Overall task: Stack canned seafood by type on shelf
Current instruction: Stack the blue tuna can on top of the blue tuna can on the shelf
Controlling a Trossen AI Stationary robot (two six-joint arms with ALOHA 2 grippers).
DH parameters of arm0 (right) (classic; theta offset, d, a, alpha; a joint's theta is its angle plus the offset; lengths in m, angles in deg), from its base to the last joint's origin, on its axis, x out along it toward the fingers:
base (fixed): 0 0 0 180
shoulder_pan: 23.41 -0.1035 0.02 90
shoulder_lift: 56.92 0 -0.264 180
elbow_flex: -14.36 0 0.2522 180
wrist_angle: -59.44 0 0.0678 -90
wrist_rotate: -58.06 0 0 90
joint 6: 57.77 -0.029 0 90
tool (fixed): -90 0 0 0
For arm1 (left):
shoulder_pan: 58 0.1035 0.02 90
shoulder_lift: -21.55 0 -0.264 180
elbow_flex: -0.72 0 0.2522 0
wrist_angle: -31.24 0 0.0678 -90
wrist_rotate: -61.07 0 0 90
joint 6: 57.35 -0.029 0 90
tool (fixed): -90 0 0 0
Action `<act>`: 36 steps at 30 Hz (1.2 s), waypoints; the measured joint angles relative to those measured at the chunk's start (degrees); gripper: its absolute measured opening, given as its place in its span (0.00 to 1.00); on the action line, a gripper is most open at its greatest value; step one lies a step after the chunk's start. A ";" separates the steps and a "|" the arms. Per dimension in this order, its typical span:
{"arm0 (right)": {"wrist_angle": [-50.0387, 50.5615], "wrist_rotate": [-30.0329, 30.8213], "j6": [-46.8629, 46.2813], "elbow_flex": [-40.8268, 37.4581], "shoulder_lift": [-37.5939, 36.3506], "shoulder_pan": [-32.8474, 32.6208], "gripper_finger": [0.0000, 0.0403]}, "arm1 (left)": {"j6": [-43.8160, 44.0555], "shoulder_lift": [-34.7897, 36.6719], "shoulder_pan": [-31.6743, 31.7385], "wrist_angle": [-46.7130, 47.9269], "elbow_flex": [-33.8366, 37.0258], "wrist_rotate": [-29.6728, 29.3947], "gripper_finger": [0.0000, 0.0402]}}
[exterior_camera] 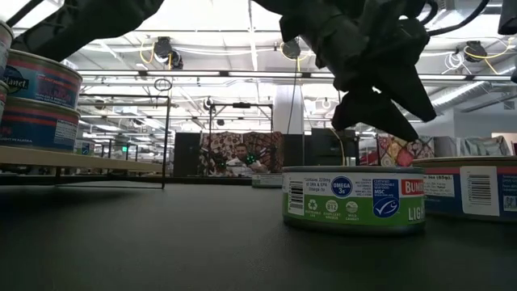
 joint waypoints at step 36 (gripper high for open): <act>0.02 -5.47 -6.48 -0.02 0.00 -5.10 0.00 | 6.53 -3.11 0.49 -4.15 0.38 -1.66 0.41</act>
